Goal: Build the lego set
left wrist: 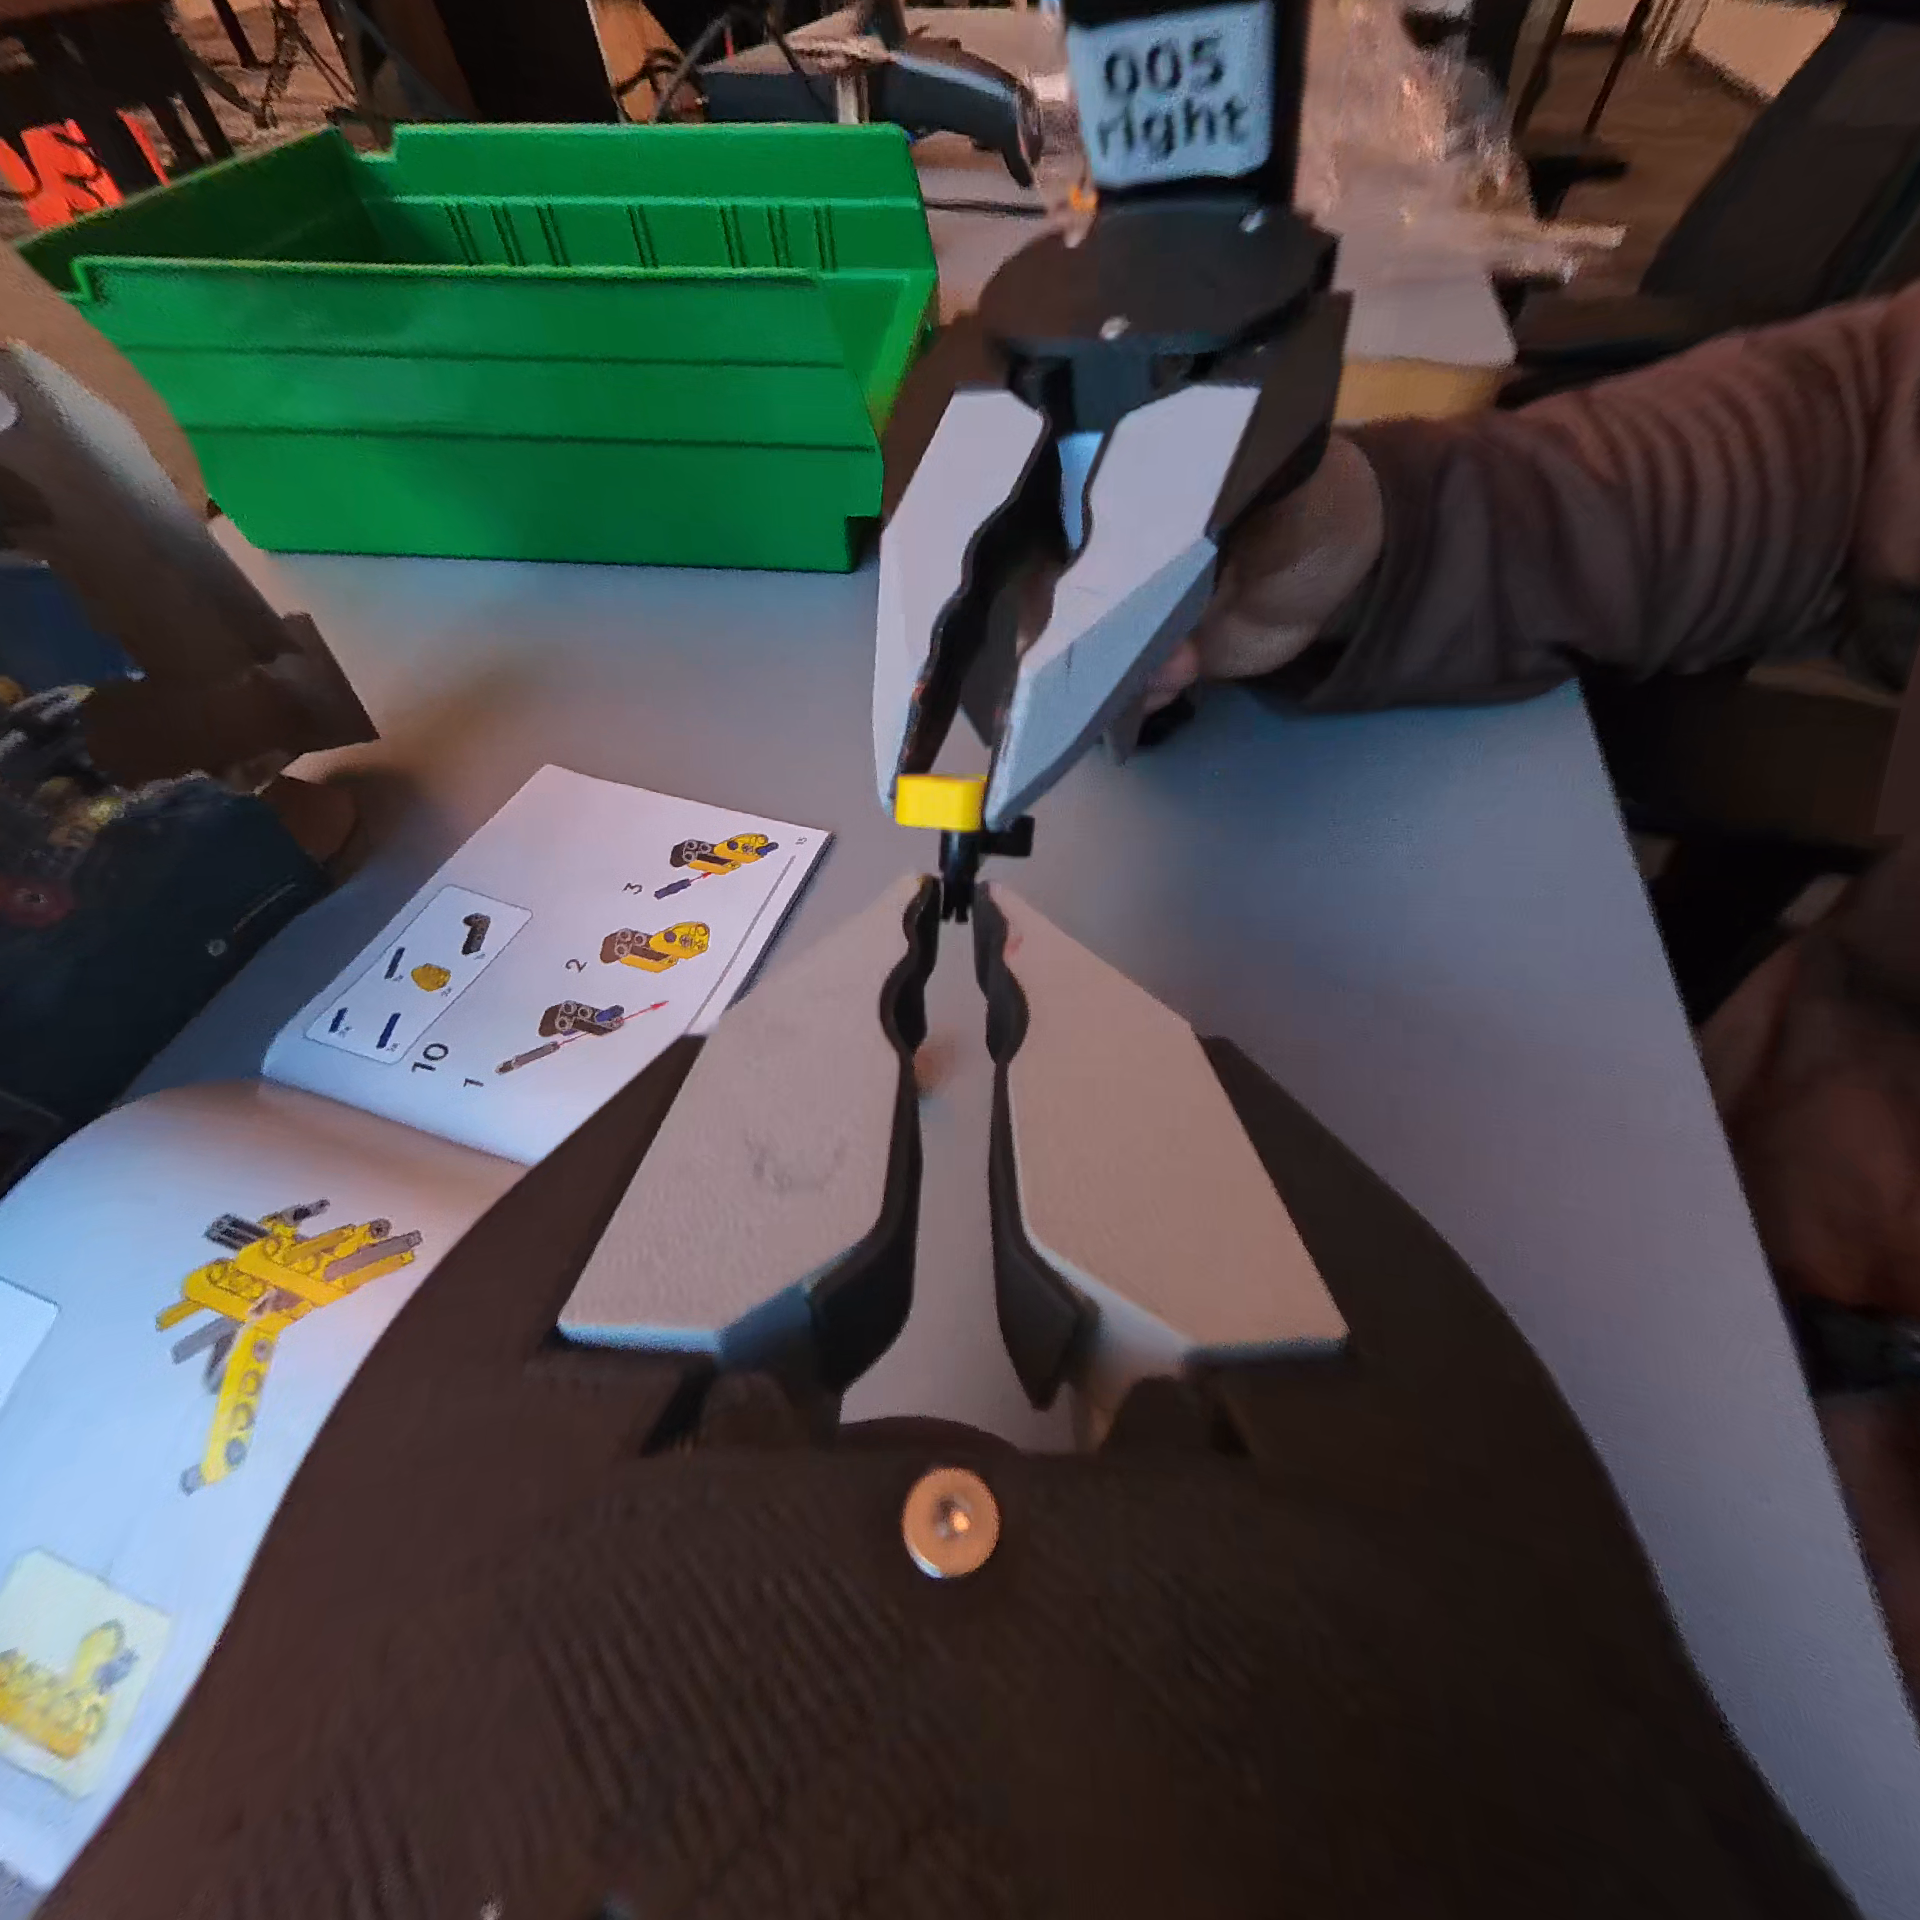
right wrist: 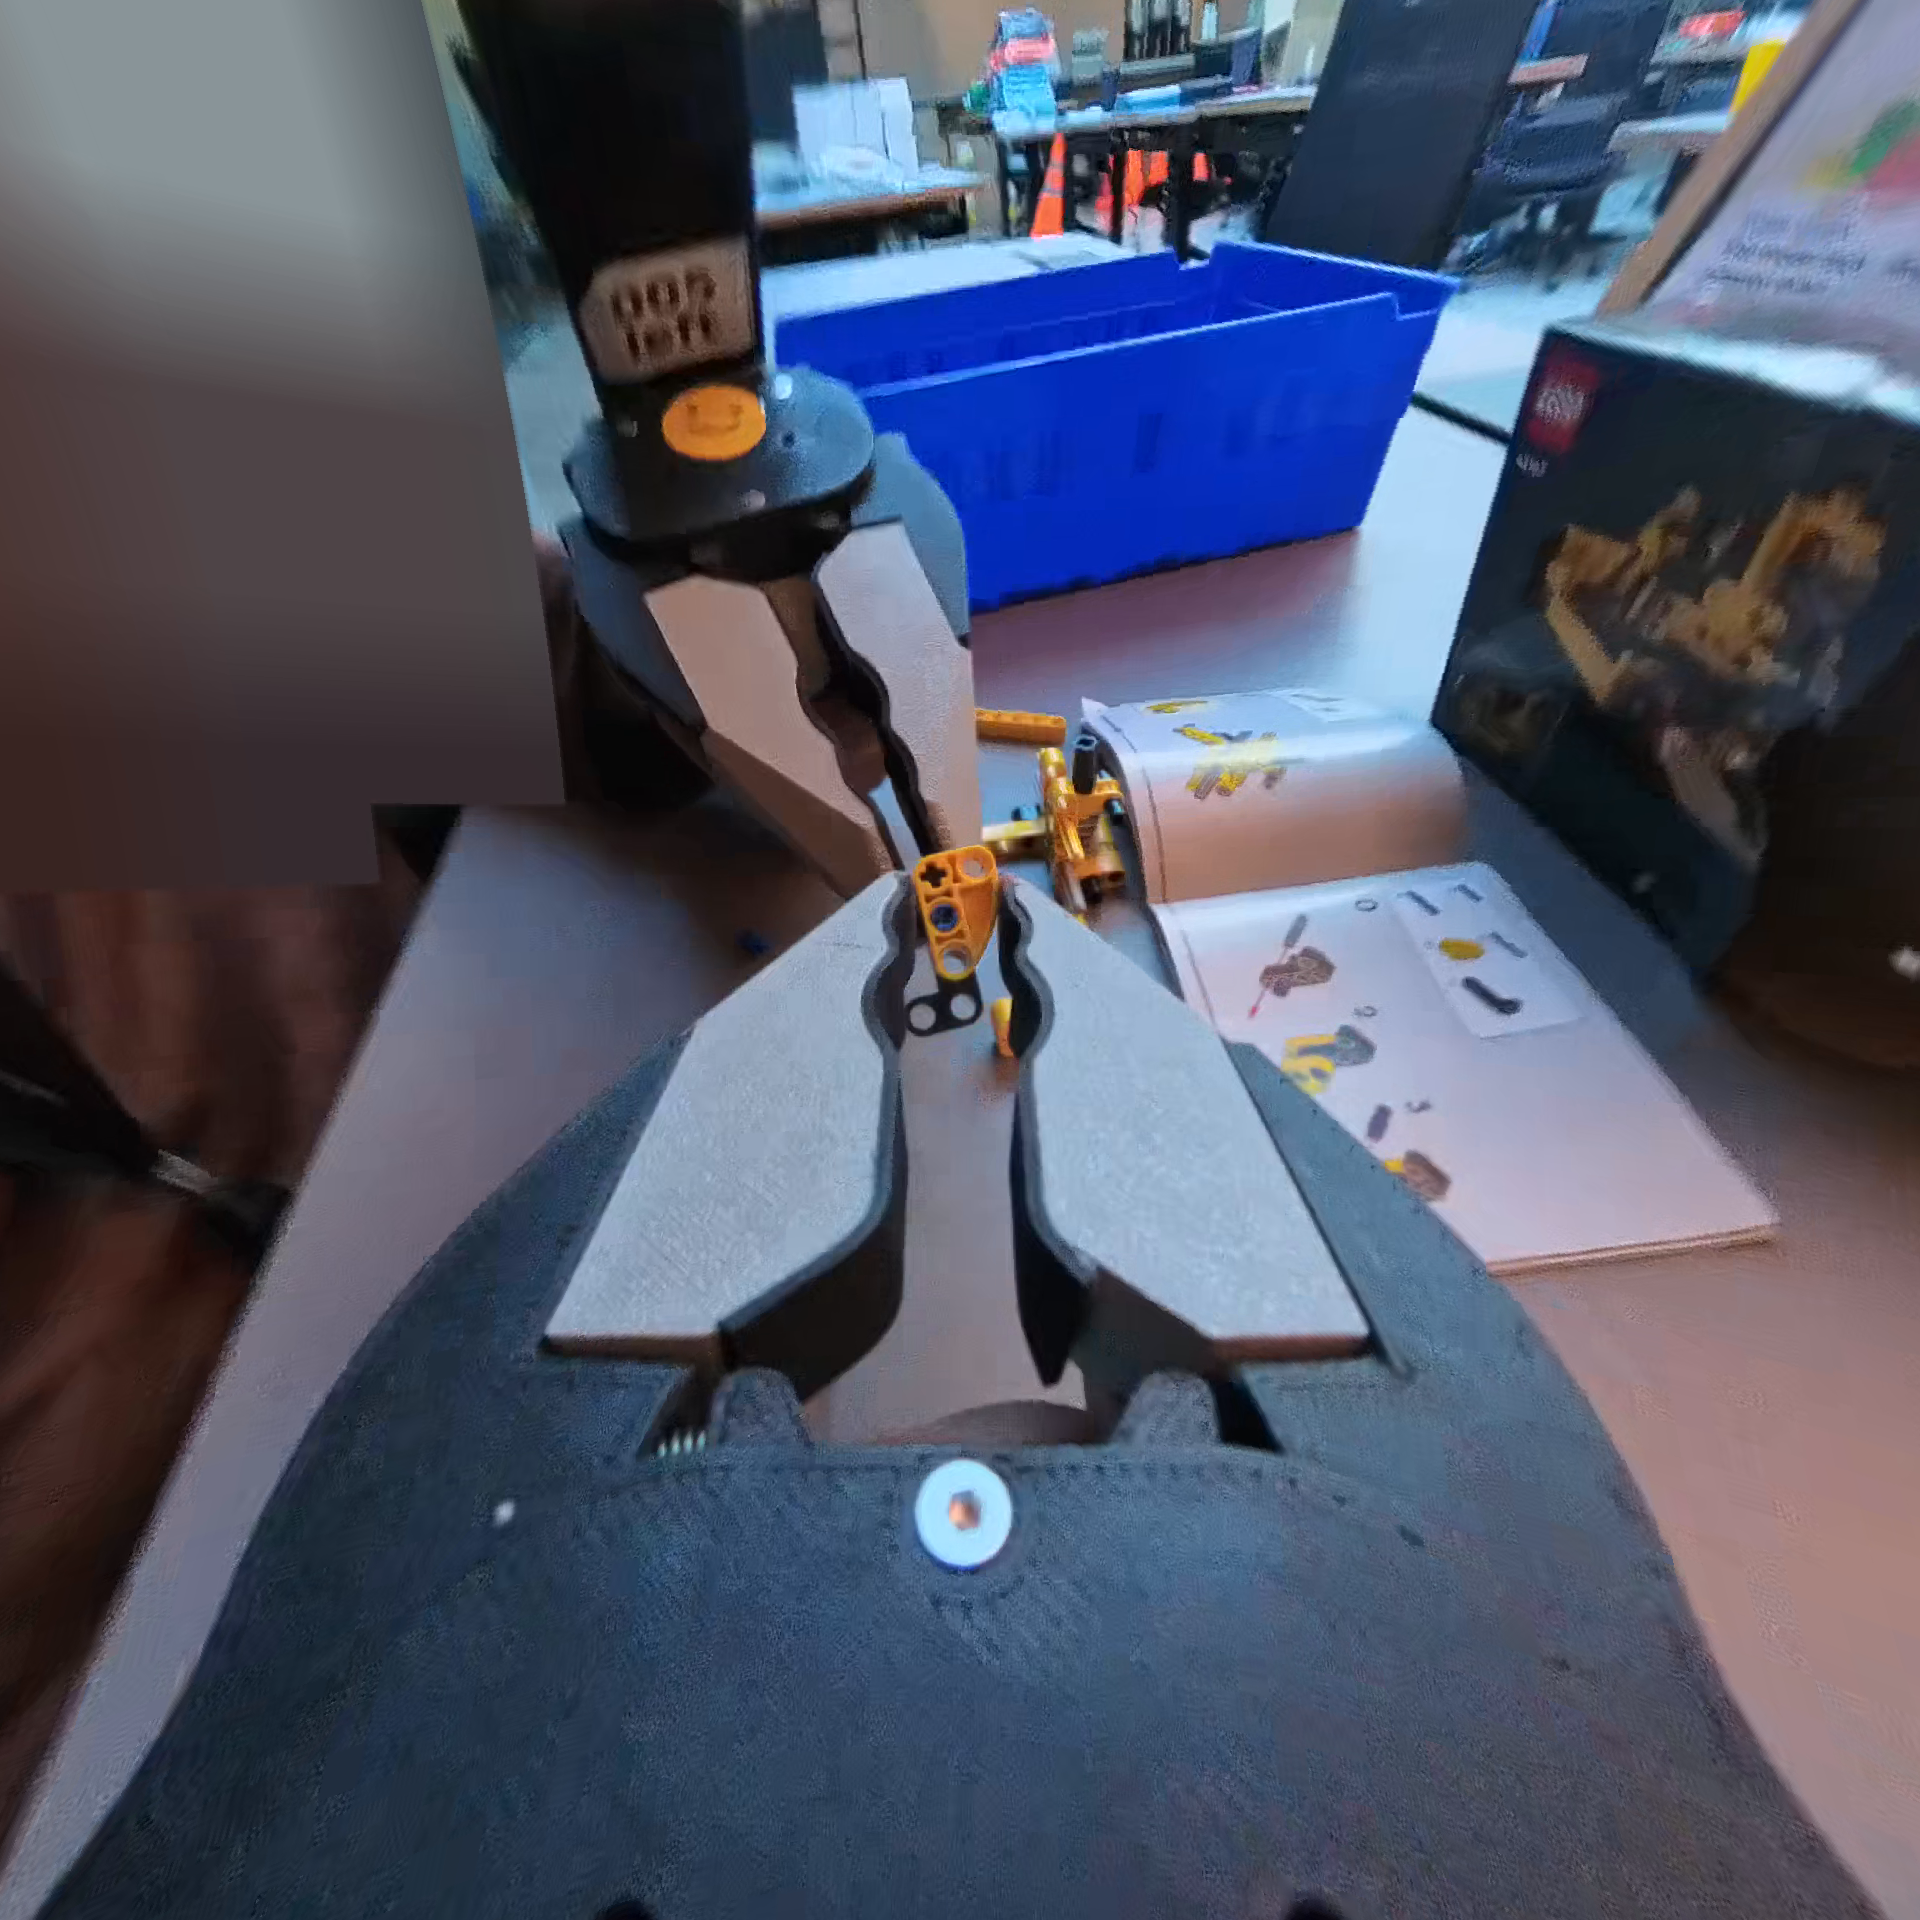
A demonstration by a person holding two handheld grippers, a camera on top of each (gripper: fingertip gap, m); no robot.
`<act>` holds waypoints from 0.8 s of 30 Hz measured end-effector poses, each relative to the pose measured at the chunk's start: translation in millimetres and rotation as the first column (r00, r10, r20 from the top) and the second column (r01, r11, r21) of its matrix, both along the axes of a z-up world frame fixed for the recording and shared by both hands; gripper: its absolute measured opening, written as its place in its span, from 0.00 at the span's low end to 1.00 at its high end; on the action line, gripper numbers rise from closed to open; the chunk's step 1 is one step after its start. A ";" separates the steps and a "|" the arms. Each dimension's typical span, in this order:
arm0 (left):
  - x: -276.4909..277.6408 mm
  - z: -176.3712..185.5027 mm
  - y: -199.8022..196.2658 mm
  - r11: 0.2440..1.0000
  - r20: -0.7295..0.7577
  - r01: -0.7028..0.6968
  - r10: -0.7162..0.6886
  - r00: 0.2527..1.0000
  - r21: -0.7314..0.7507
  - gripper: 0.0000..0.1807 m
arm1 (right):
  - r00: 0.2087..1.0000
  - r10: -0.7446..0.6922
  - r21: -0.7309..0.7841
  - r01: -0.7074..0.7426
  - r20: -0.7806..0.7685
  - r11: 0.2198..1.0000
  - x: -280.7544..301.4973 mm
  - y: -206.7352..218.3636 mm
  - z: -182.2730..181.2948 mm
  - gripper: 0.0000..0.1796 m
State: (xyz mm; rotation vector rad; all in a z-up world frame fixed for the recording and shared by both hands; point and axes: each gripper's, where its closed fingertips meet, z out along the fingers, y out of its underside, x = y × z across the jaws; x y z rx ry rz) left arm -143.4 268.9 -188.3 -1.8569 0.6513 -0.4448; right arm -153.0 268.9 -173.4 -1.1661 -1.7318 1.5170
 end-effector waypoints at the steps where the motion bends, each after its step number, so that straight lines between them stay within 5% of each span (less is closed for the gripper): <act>1: -0.9 2.0 -0.1 1.000 0.042 -0.001 0.002 0.999 -0.018 0.02 | 1.000 0.005 -0.085 -0.005 0.005 0.996 0.2 3.9 4.3 0.07; 4: -4.5 3.4 1.3 0.997 0.127 -0.009 0.019 0.992 -0.081 0.07 | 1.000 0.014 -0.316 -0.012 0.002 0.949 1.9 17.0 16.0 0.07; 8: -4.4 6.3 3.1 0.994 0.191 -0.013 0.034 0.981 -0.109 0.14 | 0.999 0.034 -0.421 -0.028 0.007 0.906 2.1 21.8 18.8 0.06; 13: 1.2 8.7 3.3 0.993 0.230 0.000 0.027 0.973 -0.117 0.15 | 0.996 0.074 -0.405 -0.046 0.055 0.913 -3.2 7.0 12.0 0.06; 16: 5.6 10.5 0.4 0.993 0.253 0.029 0.002 0.967 -0.116 0.03 | 0.991 0.103 -0.414 -0.059 0.085 0.908 -6.3 -4.2 8.4 0.07; 19: 4.2 9.3 -0.3 0.991 0.273 0.038 0.000 0.962 -0.132 0.03 | 0.991 0.101 -0.406 -0.057 0.086 0.912 -7.3 -5.5 8.1 0.07; 24: -2.0 13.9 2.3 0.972 0.469 0.067 0.047 0.882 -0.223 0.02 | 0.996 0.049 -0.316 -0.021 0.080 0.948 -2.7 8.2 6.3 0.05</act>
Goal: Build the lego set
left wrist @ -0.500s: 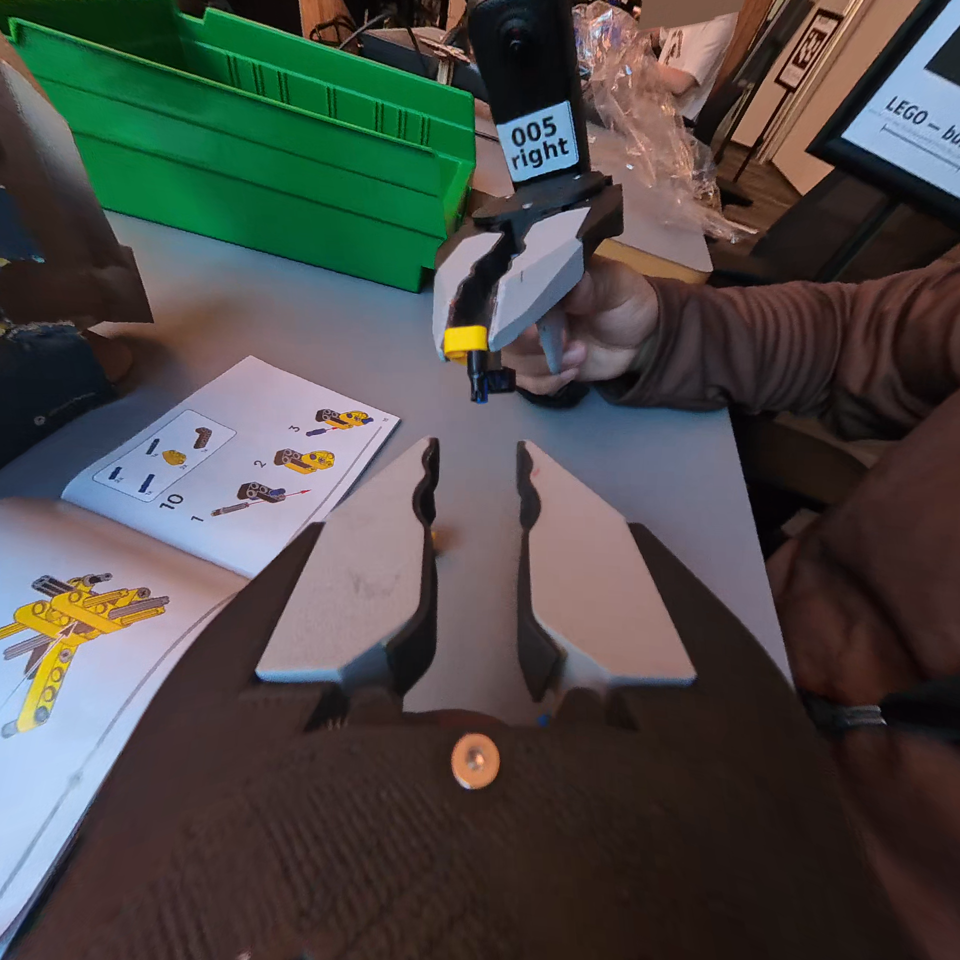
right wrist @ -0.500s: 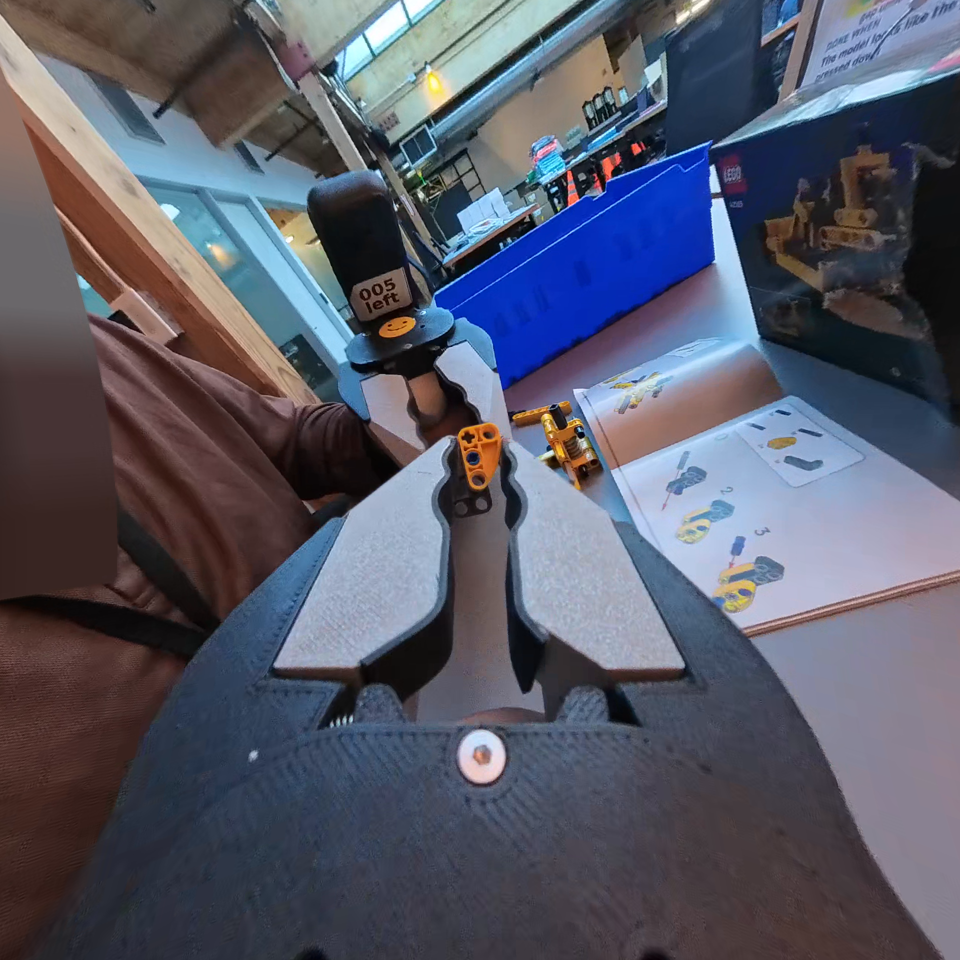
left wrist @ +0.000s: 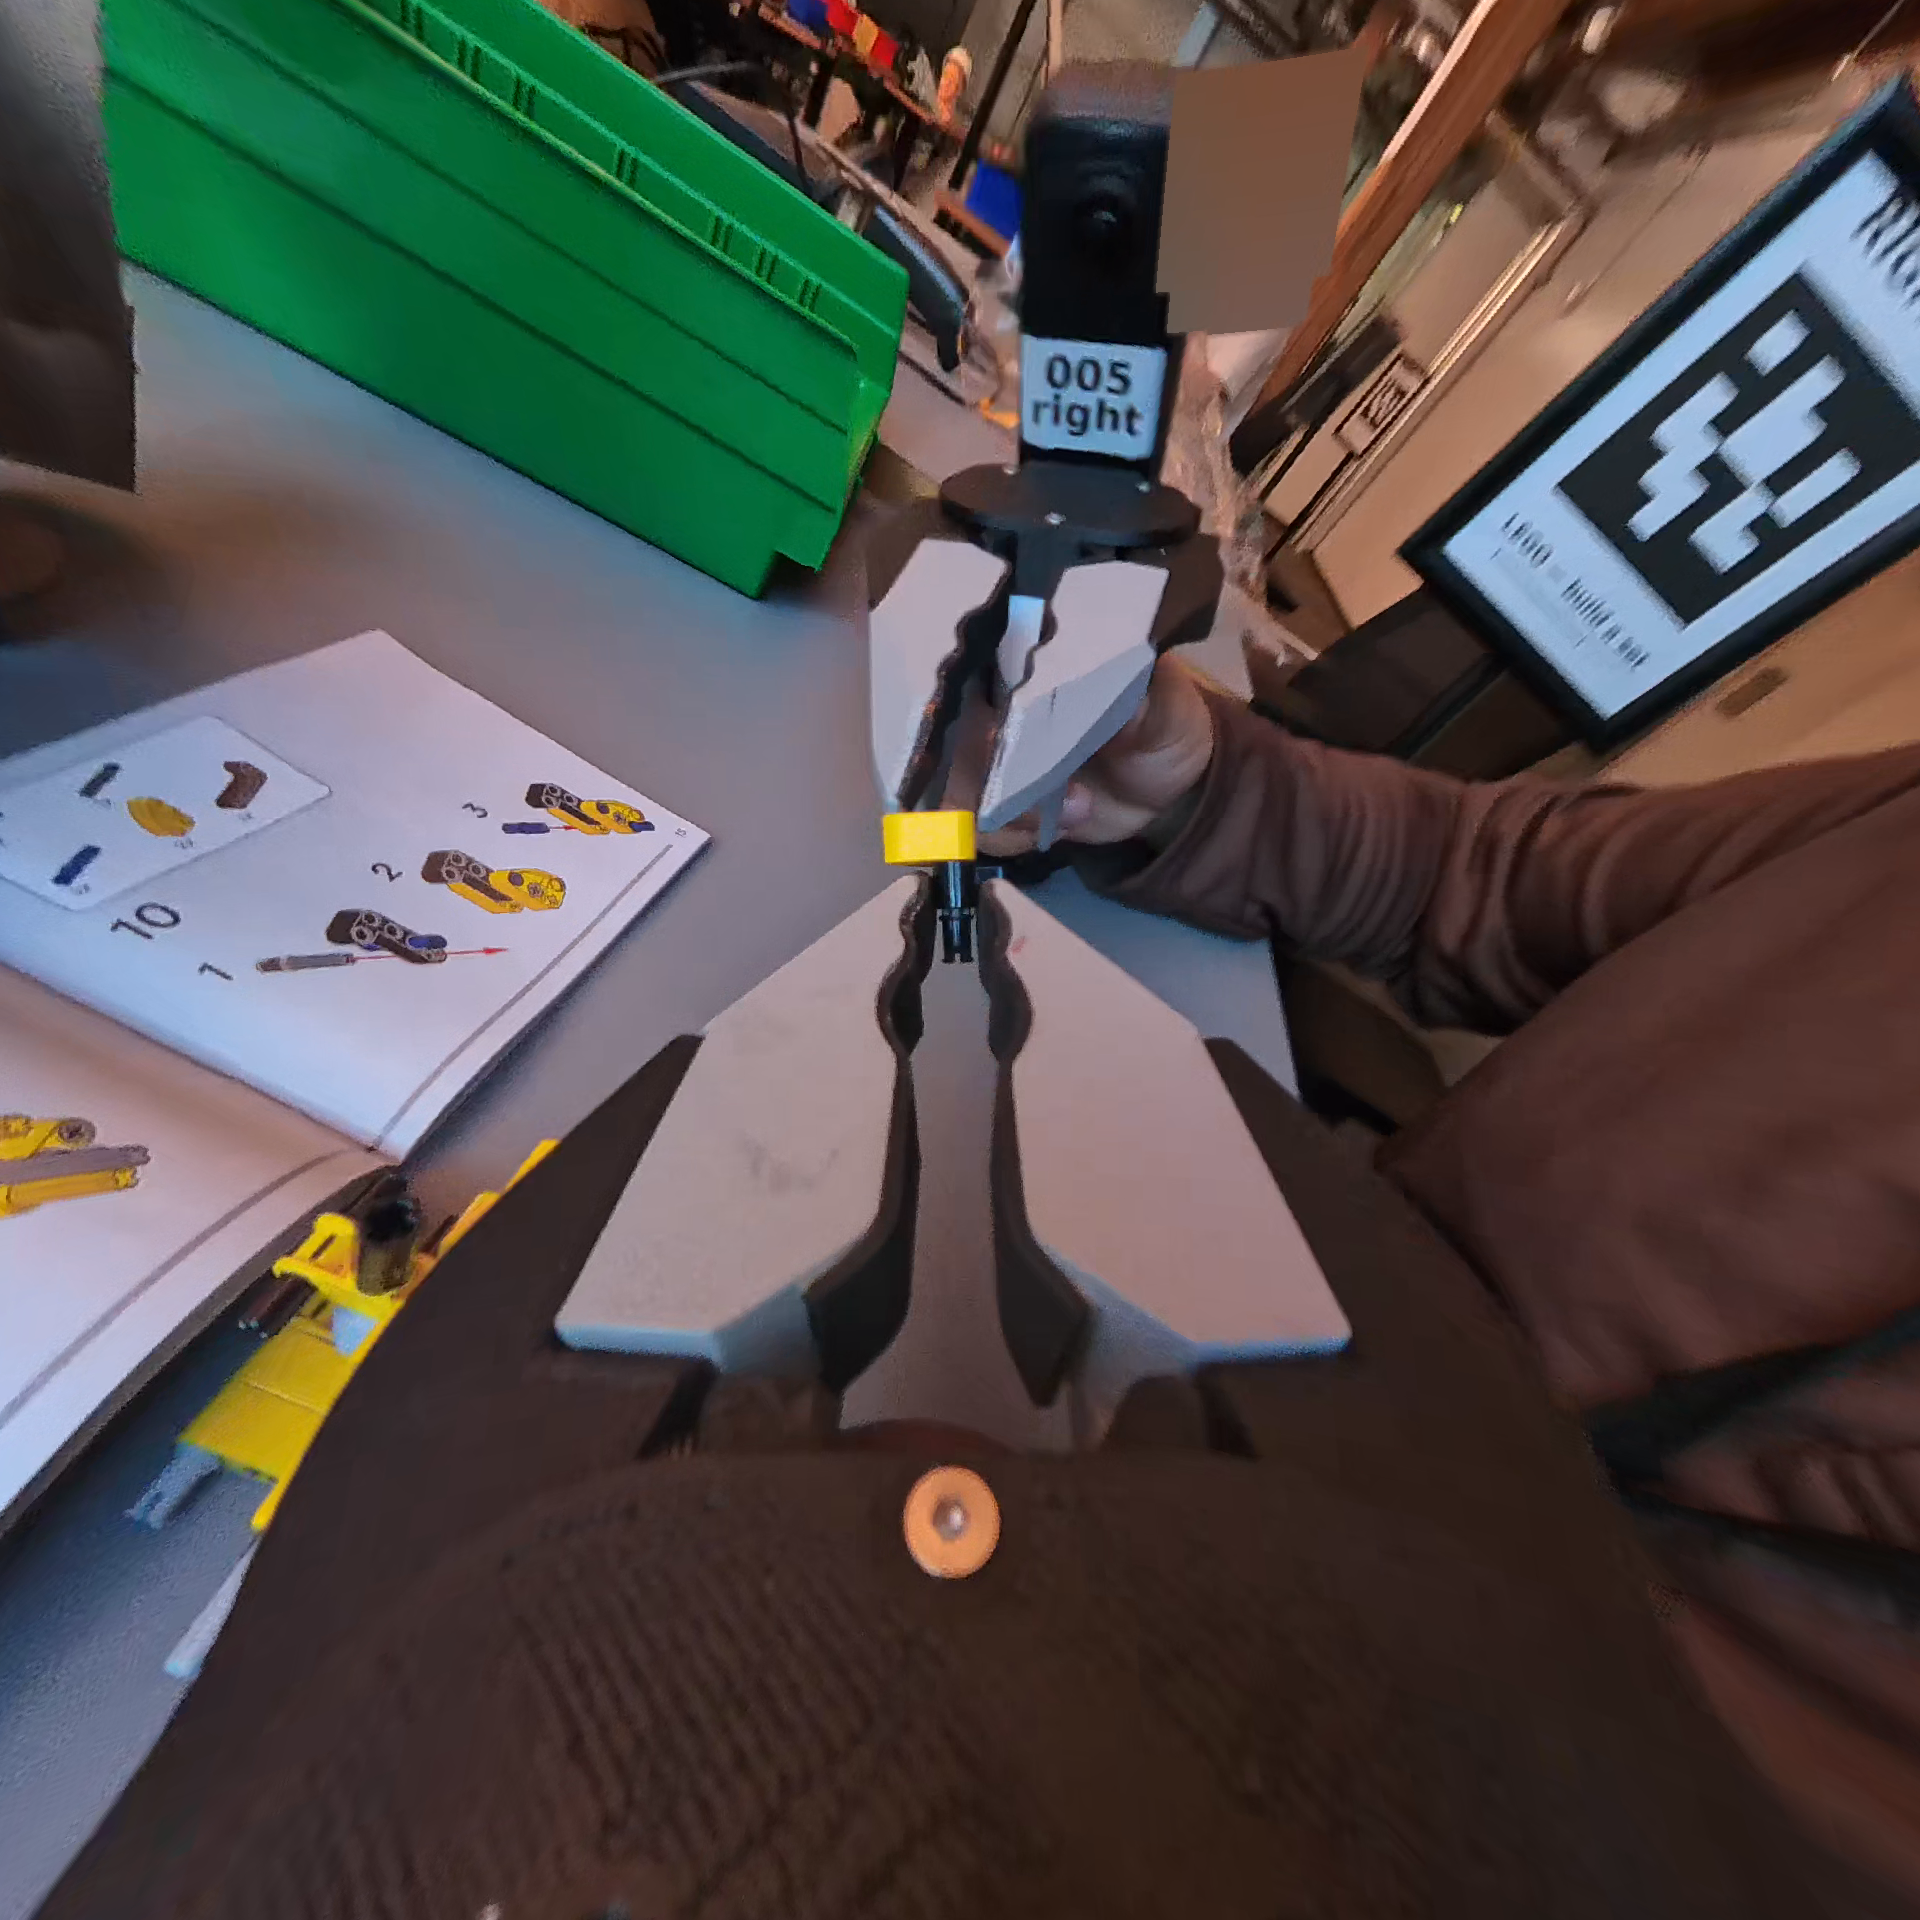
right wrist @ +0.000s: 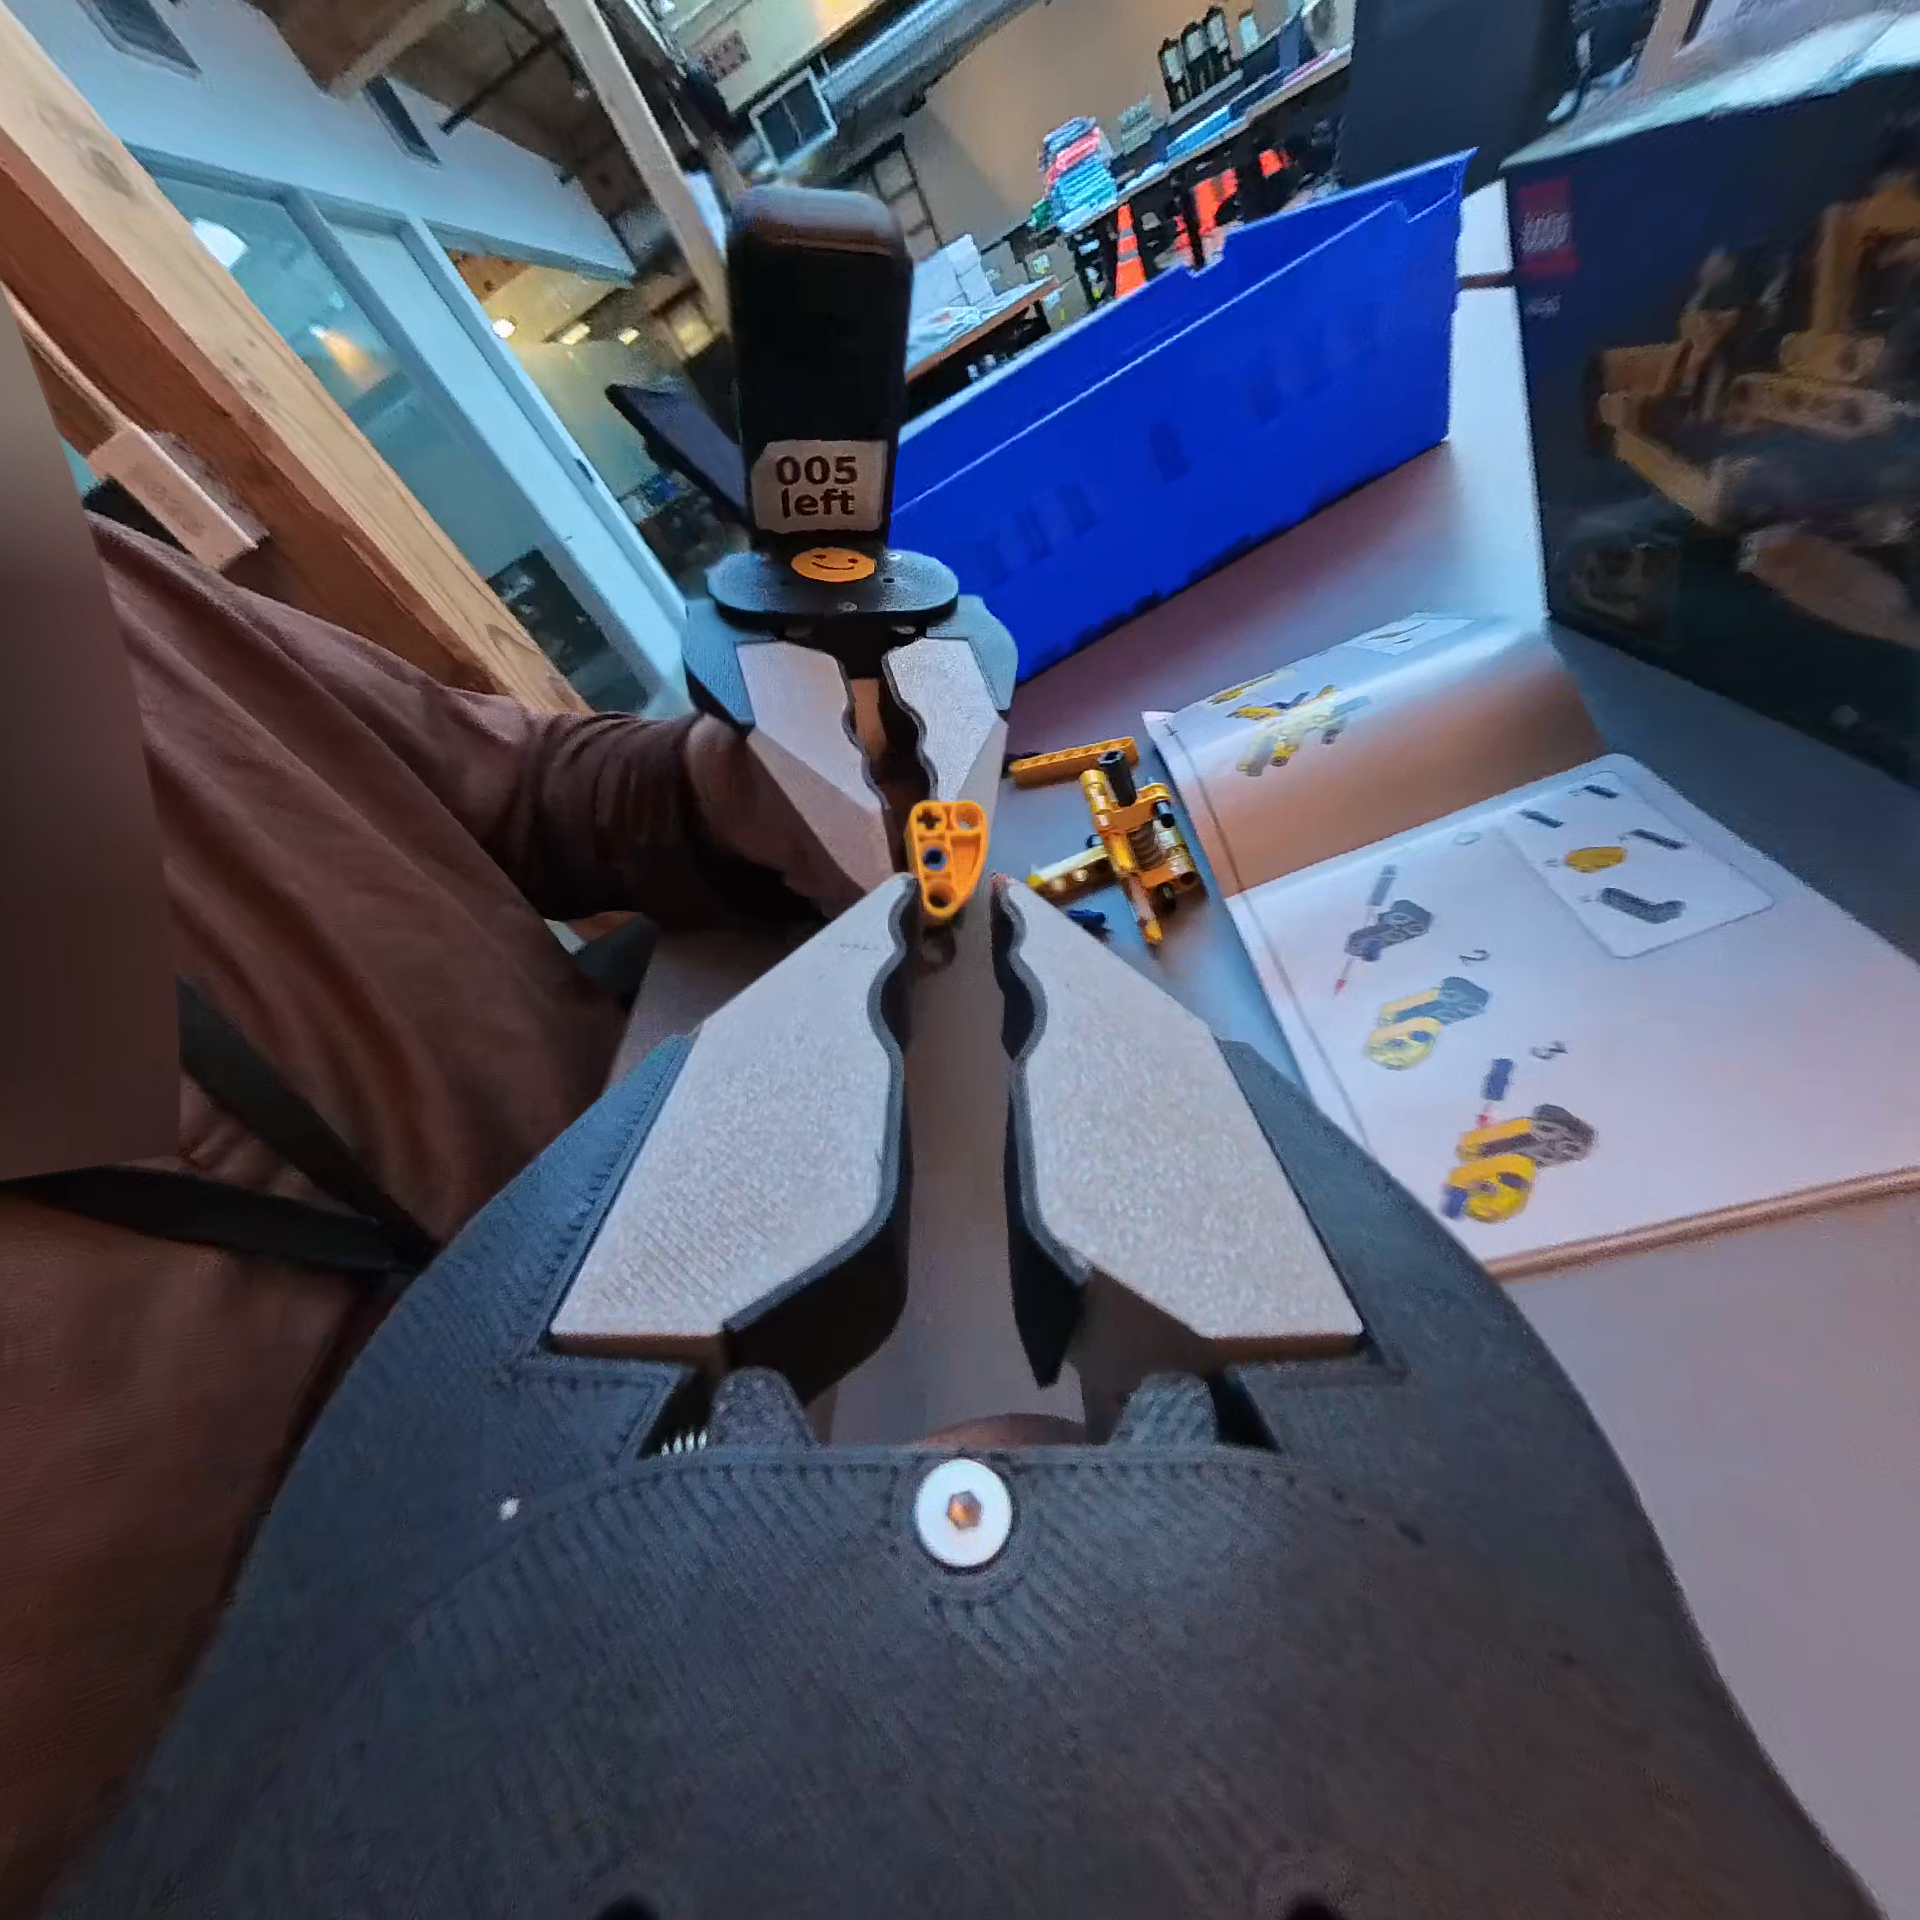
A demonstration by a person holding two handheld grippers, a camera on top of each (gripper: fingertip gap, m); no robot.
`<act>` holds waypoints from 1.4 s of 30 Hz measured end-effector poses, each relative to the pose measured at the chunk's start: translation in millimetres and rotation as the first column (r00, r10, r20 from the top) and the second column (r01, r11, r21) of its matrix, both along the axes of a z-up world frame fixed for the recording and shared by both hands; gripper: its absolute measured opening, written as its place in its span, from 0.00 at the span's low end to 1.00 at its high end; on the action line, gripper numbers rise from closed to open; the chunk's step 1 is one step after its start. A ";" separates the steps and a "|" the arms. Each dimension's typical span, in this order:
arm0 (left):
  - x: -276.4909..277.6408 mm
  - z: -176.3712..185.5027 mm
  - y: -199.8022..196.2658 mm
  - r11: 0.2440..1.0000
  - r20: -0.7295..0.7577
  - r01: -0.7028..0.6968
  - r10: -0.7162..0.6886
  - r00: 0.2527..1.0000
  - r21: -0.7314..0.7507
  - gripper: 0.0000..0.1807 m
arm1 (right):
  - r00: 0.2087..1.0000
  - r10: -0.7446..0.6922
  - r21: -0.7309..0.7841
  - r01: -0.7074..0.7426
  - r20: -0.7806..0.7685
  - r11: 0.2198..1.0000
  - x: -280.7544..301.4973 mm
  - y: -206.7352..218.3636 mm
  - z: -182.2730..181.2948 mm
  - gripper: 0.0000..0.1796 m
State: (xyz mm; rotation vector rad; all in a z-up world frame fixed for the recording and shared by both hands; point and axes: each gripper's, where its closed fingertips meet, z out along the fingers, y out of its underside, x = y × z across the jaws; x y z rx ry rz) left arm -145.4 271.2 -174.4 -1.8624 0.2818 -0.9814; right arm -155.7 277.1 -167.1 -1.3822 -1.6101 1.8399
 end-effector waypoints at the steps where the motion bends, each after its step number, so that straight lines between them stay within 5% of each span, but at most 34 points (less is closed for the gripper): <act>1: -2.3 1.3 0.8 1.000 0.034 -0.005 0.005 0.999 -0.009 0.02 | 1.000 -0.009 0.043 0.009 -0.002 0.999 0.9 1.1 -1.7 0.04; 5: -5.6 -3.0 2.2 1.000 0.006 -0.020 0.020 1.000 -0.011 0.02 | 1.000 -0.008 0.138 0.008 -0.001 0.990 0.0 -4.8 -6.2 0.00; 12: -2.9 -2.2 2.1 1.000 -0.015 -0.017 0.017 1.000 0.003 0.03 | 1.000 -0.001 0.043 0.001 0.010 0.999 0.6 0.0 -3.5 0.08; 15: -3.6 -2.3 3.0 1.000 -0.003 -0.019 0.019 1.000 -0.002 0.02 | 1.000 0.008 0.056 -0.008 0.003 0.998 1.9 -1.9 -3.3 0.01; 42: 5.0 -4.4 0.0 0.994 -0.152 0.002 0.014 0.988 0.109 0.02 | 0.999 0.043 0.054 -0.045 0.027 0.998 3.2 -11.0 -6.6 0.02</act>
